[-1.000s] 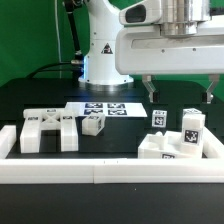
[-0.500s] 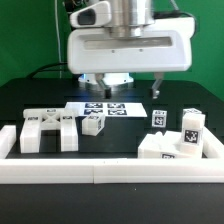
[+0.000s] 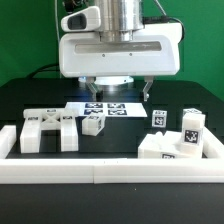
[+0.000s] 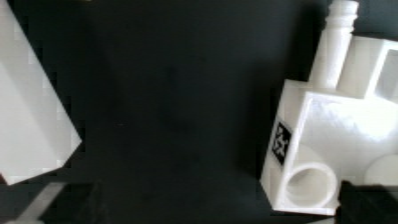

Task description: Assemble chair

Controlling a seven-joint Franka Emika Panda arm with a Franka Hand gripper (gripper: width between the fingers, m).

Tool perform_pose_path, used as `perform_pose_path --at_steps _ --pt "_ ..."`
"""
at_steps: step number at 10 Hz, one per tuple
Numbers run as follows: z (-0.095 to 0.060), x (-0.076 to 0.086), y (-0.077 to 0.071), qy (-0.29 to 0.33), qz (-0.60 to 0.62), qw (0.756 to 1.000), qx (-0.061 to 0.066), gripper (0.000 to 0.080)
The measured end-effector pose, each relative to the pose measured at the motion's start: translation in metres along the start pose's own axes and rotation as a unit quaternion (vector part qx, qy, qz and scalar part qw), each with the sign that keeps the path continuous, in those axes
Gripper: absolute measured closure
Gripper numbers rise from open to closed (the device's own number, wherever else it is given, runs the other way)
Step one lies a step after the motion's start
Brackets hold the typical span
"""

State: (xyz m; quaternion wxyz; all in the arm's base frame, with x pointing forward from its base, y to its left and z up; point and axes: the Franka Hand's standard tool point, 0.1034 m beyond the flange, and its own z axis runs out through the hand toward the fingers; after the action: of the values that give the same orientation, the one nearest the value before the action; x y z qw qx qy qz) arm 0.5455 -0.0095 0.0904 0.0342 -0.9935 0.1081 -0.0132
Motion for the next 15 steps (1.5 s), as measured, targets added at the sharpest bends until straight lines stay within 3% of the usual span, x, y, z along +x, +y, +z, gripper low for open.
perform_pose_path --at_steps 3,5,8,12,15 --pt "0.006 -0.015 0.046 -0.017 0.069 0.997 -0.015 0.0150" --pt "0.014 -0.017 0.076 -0.016 0.058 0.998 -0.018 0.0150" --pt "0.014 -0.017 0.071 -0.024 0.059 0.998 -0.017 0.0150" --pt "0.021 -0.042 0.076 -0.157 0.065 0.985 -0.002 0.0150" --pt "0.024 -0.044 0.075 -0.244 0.067 0.967 0.010 0.0150"
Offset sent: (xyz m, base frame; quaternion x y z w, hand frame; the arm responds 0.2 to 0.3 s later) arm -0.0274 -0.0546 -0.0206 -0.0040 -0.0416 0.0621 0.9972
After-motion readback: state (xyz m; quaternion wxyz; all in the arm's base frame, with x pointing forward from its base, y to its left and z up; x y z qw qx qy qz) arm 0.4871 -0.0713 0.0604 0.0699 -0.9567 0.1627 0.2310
